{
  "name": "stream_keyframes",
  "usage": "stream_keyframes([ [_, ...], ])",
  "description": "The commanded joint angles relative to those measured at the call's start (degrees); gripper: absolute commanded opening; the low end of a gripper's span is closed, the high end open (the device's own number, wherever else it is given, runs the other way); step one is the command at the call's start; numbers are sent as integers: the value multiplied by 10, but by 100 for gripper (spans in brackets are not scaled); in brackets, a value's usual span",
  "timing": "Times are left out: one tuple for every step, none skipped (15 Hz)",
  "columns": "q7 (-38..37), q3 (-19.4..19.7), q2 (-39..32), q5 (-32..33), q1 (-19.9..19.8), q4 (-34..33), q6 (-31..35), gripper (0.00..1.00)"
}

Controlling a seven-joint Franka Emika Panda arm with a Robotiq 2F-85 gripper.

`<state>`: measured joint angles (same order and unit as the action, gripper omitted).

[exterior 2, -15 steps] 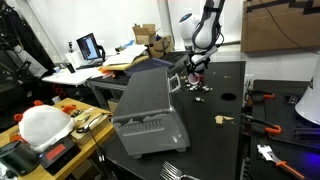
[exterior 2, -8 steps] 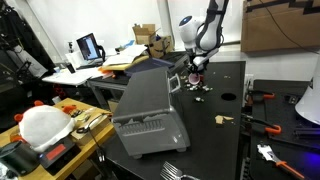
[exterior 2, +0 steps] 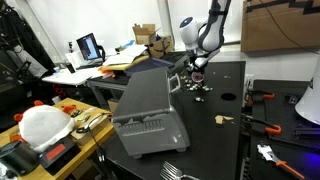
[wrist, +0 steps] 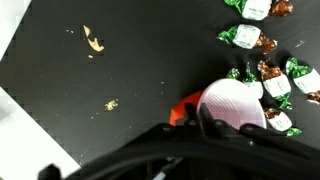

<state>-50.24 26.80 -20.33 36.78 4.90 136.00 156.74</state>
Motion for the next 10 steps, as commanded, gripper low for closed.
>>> stream_keyframes([
  [-28,-5,15,-5,-9,11,5,0],
  [-23,-8,19,-18,-13,10,-1,1],
  [-17,-11,24,-31,-16,10,-6,1],
  [-15,-13,28,-47,-19,9,-13,1],
  [-6,-19,32,-71,-23,8,-27,1],
  [2,-23,36,-95,-26,4,-42,1],
  [5,-28,39,-117,-29,2,-55,1],
  [15,-38,41,-146,-37,-8,-77,1],
  [24,-48,42,-174,-46,-16,-100,1],
  [29,-57,43,-201,-55,-26,-120,1],
])
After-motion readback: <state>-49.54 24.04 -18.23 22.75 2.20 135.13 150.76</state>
